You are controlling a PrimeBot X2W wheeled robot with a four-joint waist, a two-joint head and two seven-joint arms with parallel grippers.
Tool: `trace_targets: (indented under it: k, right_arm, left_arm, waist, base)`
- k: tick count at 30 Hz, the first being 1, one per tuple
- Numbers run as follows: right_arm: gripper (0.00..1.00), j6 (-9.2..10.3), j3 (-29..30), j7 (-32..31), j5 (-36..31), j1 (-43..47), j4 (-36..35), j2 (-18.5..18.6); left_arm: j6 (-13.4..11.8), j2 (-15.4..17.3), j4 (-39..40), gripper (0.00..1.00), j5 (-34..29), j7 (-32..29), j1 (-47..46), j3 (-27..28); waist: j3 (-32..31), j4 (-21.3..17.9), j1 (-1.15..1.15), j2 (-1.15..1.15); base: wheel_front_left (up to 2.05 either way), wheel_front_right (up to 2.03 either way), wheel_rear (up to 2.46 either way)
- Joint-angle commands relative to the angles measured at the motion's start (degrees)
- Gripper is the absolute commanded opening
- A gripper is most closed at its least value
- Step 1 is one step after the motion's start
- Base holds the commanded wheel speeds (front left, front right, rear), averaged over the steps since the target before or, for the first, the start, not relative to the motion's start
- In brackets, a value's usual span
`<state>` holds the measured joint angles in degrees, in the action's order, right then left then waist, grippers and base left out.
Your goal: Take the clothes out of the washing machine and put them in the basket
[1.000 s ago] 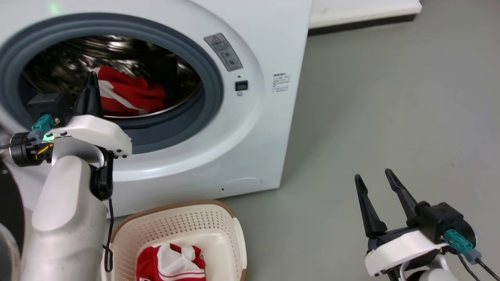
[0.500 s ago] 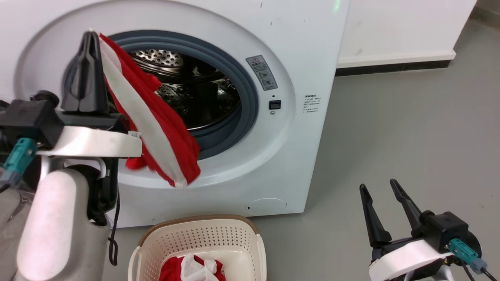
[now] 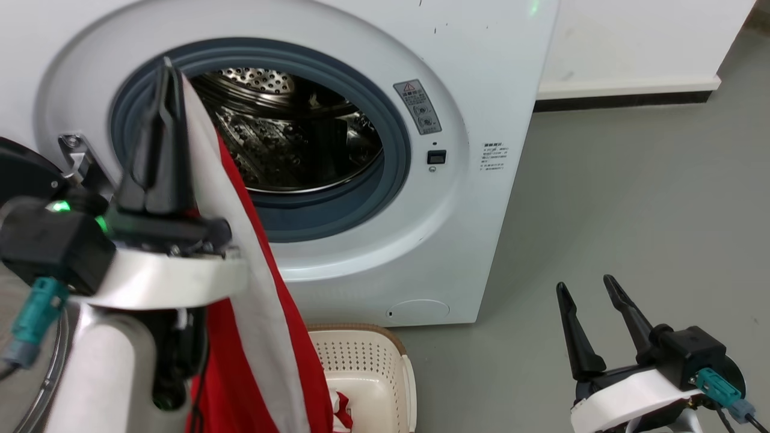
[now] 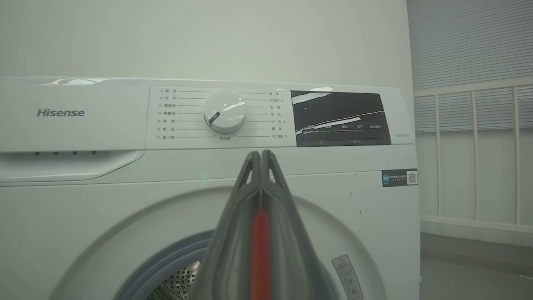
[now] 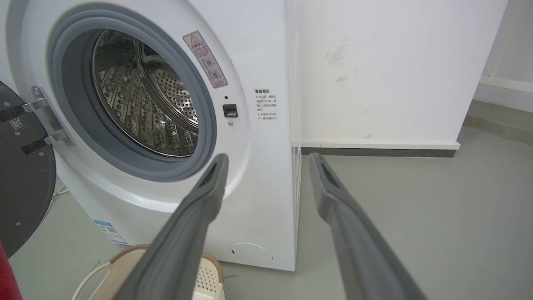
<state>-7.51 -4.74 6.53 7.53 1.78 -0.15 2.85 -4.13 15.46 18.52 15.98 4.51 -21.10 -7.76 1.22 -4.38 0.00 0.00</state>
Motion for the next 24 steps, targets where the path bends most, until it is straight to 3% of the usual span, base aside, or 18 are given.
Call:
trace_targets:
  k: [1,8,14,24]
  right_arm:
    - [1.0,0.04,-0.03,-0.04,-0.38,-0.23,-0.61,0.04]
    - [1.0,0.04,-0.77,0.26,-0.13,-1.34,-0.43,0.03]
    - [1.0,0.04,-1.77,0.98,0.23,-3.13,-0.7,0.03]
    - [1.0,0.04,-3.13,2.04,-0.3,-8.73,-0.92,0.02]
  left_arm:
    - [-0.62,-0.77,-0.77,0.0,0.46,-0.1,2.97,-0.43]
    - [-1.25,-4.25,-8.58,0.0,3.61,-0.12,13.32,-3.4]
    - [0.48,-8.32,-24.38,0.0,8.26,1.68,18.16,-5.74]
    - [3.15,-11.15,-56.97,0.0,10.3,9.45,3.82,-5.02]
  waist:
    - [1.07,0.11,0.0,0.0]
    - [3.94,0.08,0.0,0.0]
    - [8.92,-0.22,0.0,0.0]
    - [22.2,-1.84,0.0,0.0]
  base:
    - [0.0,0.0,0.0]
    - [0.0,0.0,0.0]
    - [0.0,0.0,0.0]
    - [0.0,0.0,0.0]
